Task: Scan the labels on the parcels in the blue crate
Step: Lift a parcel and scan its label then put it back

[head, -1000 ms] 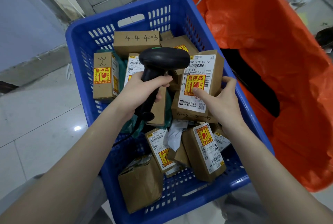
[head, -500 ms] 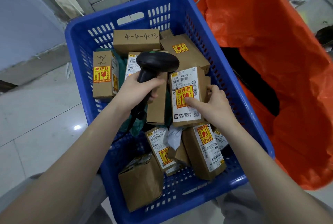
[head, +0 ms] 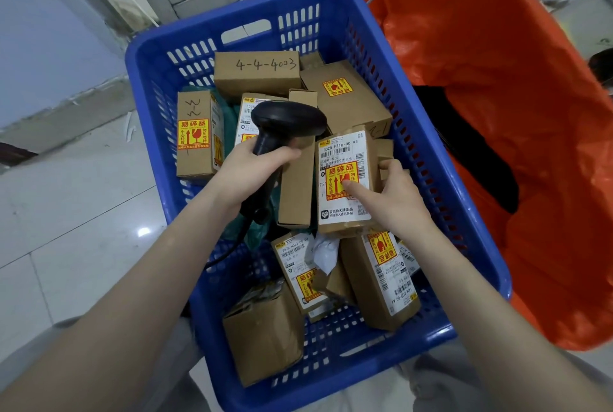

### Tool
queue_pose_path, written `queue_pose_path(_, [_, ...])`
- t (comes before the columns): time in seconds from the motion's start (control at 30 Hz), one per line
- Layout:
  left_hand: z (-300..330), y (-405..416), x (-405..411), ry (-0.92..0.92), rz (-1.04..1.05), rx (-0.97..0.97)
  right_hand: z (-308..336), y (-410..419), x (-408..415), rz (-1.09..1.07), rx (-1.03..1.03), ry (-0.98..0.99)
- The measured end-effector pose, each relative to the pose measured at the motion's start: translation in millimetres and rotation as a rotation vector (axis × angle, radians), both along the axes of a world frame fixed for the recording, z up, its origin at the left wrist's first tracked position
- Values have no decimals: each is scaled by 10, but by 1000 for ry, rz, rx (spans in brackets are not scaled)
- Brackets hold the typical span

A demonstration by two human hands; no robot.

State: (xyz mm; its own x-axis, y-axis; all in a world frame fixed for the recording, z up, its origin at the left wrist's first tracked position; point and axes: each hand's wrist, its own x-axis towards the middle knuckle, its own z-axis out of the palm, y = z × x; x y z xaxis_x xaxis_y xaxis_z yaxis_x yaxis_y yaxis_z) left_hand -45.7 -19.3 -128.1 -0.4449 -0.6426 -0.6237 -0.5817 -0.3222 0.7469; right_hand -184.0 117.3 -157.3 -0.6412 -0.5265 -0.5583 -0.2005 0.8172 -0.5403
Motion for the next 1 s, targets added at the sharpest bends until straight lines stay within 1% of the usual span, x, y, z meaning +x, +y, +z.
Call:
queue_pose_path(0.2, [21, 13, -4, 12, -13, 14, -5, -19, 0, 27, 15, 17])
queue_pose_path(0.43, [-7, -5, 6, 0, -12, -12, -2, -17, -10, 28, 12, -42])
queue_pose_path(0.63, [7, -13, 9, 2, -8, -23, -4, -19, -19, 50, 4, -47])
queue_pose_path(1.0, [-12, -68, 58, 7, 36, -29, 67, -79, -22, 12, -87, 31])
